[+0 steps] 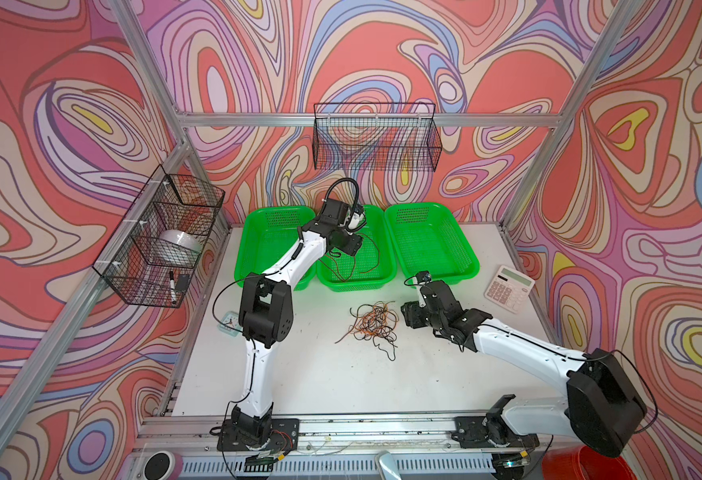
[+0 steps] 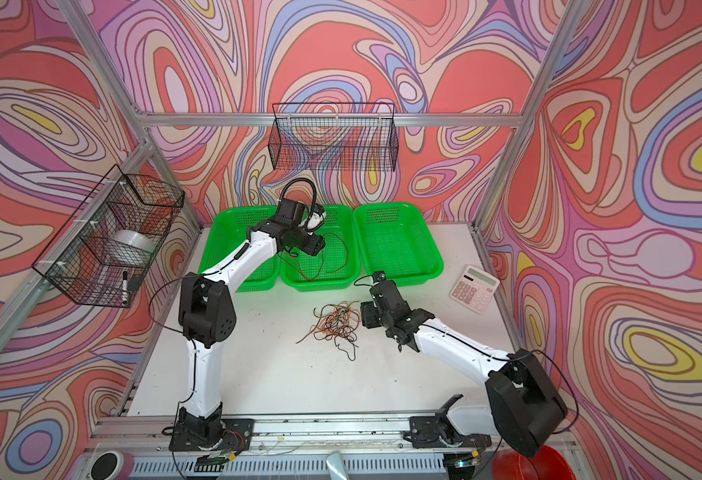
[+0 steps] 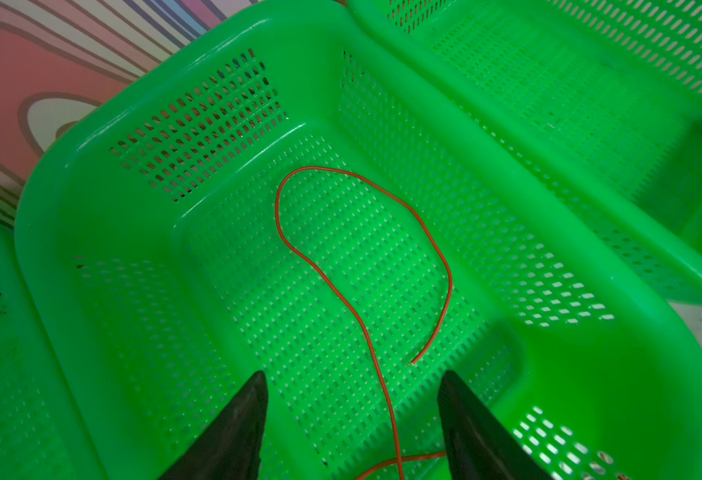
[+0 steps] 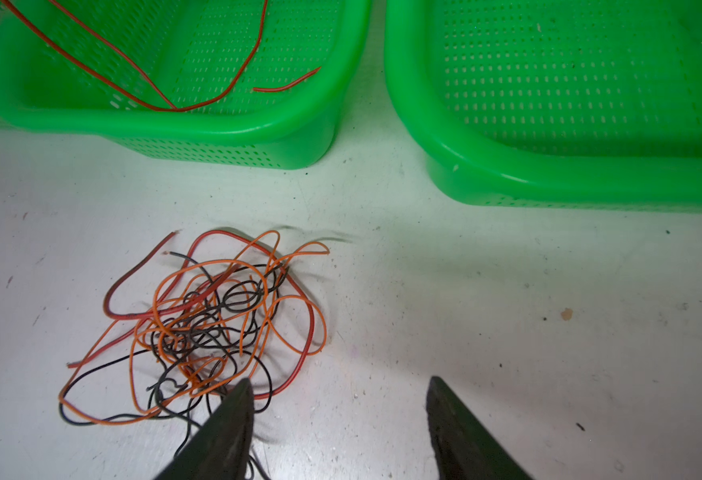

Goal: Untangle the cables
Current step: 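Lower the red wire into the middle green basket with the left gripper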

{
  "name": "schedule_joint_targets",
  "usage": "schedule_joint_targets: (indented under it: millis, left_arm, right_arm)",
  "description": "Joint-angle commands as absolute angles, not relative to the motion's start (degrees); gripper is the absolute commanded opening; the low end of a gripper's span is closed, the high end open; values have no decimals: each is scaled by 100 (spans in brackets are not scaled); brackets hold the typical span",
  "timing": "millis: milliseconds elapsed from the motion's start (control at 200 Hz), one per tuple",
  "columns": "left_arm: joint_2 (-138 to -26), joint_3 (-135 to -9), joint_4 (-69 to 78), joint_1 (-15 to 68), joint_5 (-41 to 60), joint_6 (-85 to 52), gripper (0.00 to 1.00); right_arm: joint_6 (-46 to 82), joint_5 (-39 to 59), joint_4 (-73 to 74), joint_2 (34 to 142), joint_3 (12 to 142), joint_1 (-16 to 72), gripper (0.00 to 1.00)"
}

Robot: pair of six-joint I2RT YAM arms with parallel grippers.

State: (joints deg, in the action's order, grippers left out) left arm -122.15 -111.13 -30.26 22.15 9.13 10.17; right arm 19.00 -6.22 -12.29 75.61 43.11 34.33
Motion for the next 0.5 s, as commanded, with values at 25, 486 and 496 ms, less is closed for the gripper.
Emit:
schedule_joint_targets:
  millis: [25,486,496]
  left_arm:
    - [-11075,-10682,-2664,2160,1019,808,78]
    - [-8626,-9183,-3071,1635,466,1,83]
    - [-8577,-9118,-3068,1635,437,20,84]
  right_arm:
    - [1330,-147,-815,7763,4699,3658,67]
    - [-156,1022,-292,11179,8167,3861,69]
    - [-174,1070,-310,11285,8303,3865,69]
